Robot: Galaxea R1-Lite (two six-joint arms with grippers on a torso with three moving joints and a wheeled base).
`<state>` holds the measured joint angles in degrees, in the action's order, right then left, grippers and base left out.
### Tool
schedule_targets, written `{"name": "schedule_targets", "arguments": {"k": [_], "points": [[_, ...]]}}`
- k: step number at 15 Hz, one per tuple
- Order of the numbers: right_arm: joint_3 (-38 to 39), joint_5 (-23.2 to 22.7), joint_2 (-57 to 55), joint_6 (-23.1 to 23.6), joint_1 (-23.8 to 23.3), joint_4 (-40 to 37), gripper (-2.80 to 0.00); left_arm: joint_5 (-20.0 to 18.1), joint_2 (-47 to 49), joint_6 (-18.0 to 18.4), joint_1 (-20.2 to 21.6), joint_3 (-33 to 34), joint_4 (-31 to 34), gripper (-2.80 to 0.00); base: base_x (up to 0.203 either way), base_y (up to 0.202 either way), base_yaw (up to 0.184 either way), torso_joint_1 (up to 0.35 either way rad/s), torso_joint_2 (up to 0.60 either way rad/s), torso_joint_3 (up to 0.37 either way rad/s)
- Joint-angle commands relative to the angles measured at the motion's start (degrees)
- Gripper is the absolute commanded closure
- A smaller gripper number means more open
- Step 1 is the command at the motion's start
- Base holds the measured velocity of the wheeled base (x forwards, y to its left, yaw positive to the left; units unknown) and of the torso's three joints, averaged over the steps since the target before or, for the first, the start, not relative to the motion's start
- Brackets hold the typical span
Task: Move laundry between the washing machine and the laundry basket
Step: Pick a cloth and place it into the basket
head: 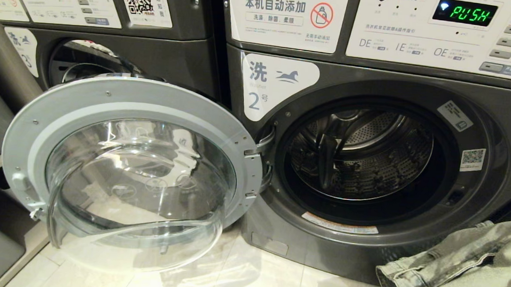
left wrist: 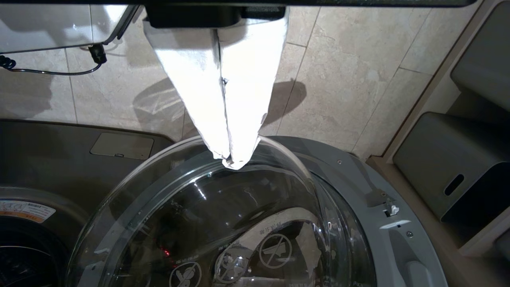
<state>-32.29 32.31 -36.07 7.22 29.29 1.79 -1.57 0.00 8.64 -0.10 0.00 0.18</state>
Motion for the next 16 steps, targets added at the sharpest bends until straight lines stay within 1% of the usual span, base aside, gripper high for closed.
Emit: {"name": "schedule_targets", "arguments": {"k": [1,10,12,16], "points": [[0.01,0.12,-0.23,0.08,0.03,0.05,0.00,-0.02,0.01,0.06,0.01,0.00,-0.01,0.00,0.000,0.000,0.000,0.000,0.00,0.000],[0.39,-0.23,-0.14,0.43,0.06,0.05,0.00,-0.02,0.09,0.09,0.01,0.00,-0.01,0.00,0.000,0.000,0.000,0.000,0.00,0.000],[0.48,-0.31,-0.14,1.26,0.06,0.05,0.00,-0.02,0.09,0.15,0.01,0.00,-0.01,0.00,0.000,0.000,0.000,0.000,0.00,0.000],[0.83,-0.49,-0.05,1.81,0.06,0.14,0.00,-0.02,0.04,0.15,0.01,0.00,-0.03,0.00,0.000,0.006,-0.166,0.003,0.00,0.003]]}}
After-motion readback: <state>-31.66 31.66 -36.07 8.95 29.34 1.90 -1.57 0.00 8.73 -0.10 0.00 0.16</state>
